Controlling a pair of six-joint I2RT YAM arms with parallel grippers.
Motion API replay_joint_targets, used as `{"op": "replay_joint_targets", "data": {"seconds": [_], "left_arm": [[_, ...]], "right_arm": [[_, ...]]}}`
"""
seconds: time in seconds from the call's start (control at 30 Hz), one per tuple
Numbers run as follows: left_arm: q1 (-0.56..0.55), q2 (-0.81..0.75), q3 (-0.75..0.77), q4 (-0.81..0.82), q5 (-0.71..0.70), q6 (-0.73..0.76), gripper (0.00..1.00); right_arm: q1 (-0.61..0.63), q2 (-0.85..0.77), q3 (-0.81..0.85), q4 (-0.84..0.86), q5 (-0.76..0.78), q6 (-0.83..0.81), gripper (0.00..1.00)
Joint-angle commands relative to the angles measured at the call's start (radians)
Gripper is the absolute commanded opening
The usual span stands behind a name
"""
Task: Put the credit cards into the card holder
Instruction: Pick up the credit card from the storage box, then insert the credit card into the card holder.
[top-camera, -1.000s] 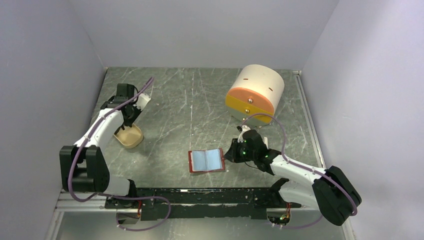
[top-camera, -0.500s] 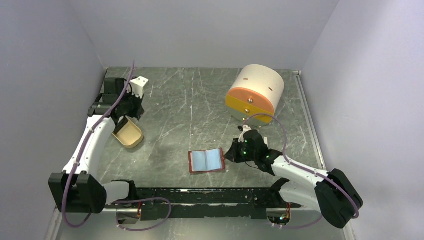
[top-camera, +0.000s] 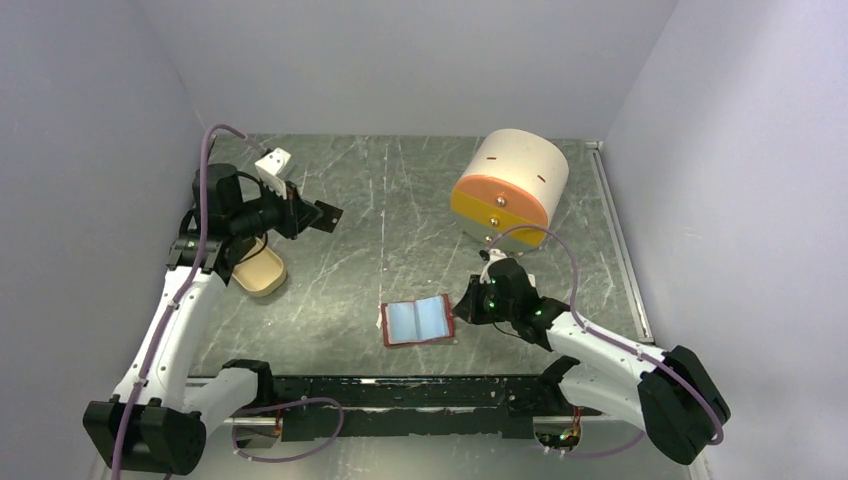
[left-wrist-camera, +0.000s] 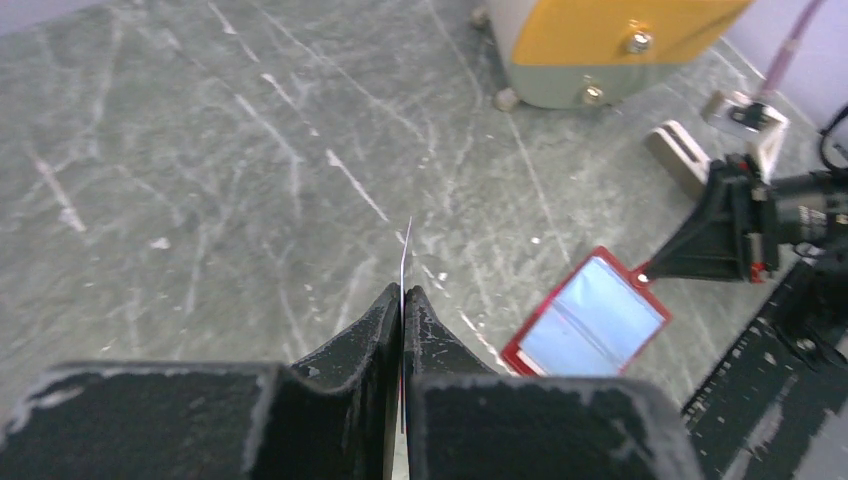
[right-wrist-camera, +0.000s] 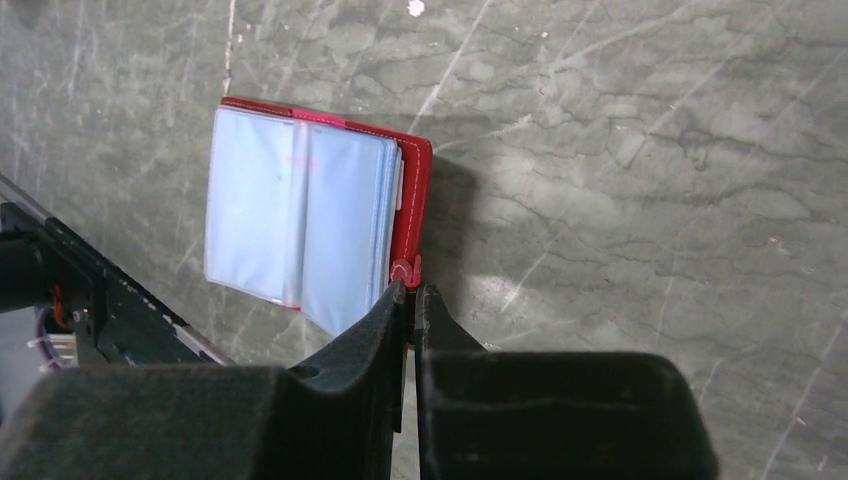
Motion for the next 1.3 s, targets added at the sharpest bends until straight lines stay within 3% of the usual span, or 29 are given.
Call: {"op": "replay_joint_targets", "data": {"seconds": [0.0, 0.13, 0.33, 0.4, 0.47, 0.57, 0.77, 0.97, 1.27], "left_arm": [[-0.054, -0.009, -0.014, 0.037, 0.094, -0.048, 0.09], [-0.116, 0.021, -0.019, 0.006, 0.141, -0.064, 0.09], [-0.226, 0.215, 0.039, -0.190, 0.264, 0.004, 0.09], [-0.266, 0.267, 0.039, -0.206, 0.217, -0.025, 0.09], [-0.298, 0.316, 0.022, -0.195, 0.178, -0.090, 0.09], [-0.344, 0.420, 0.008, -0.197, 0.251, -0.162, 0.09], [-0.471, 0.664, 0.022, -0.176, 0.304, -0.166, 0.09], [-0.512, 0.824, 0.048, -0.113, 0.319, -0.177, 0.09], [-0.523, 0.886, 0.060, -0.054, 0.287, -0.206, 0.09]], "right_arm": [[-0.011, -0.022, 0.027, -0.058, 0.043, -0.020, 0.04], [-0.010, -0.027, 0.032, -0.071, 0.051, -0.020, 0.04], [-0.012, -0.025, 0.044, -0.089, 0.061, -0.029, 0.04], [-0.011, -0.026, 0.048, -0.089, 0.058, -0.028, 0.04], [-0.012, -0.023, 0.052, -0.085, 0.054, -0.024, 0.04], [-0.012, -0.018, 0.053, -0.074, 0.044, -0.019, 0.04], [-0.012, 0.000, 0.053, -0.061, 0.038, -0.026, 0.04], [-0.013, -0.016, 0.048, -0.050, 0.029, -0.014, 0.04], [-0.012, -0.007, 0.028, -0.030, 0.016, -0.014, 0.04]]}}
